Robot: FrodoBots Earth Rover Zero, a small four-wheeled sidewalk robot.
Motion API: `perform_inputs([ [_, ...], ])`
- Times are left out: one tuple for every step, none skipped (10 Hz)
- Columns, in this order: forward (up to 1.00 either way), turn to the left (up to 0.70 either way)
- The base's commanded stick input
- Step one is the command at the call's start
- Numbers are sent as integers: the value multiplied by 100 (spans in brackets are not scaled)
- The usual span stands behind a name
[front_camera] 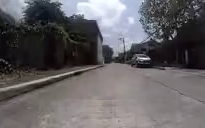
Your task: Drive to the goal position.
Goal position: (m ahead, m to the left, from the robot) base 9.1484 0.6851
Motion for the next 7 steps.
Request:
perform_inputs([
  [100,-15],
  [100,-5],
  [100,0],
  [100,0],
  [100,0],
  [100,0],
  [100,0],
])
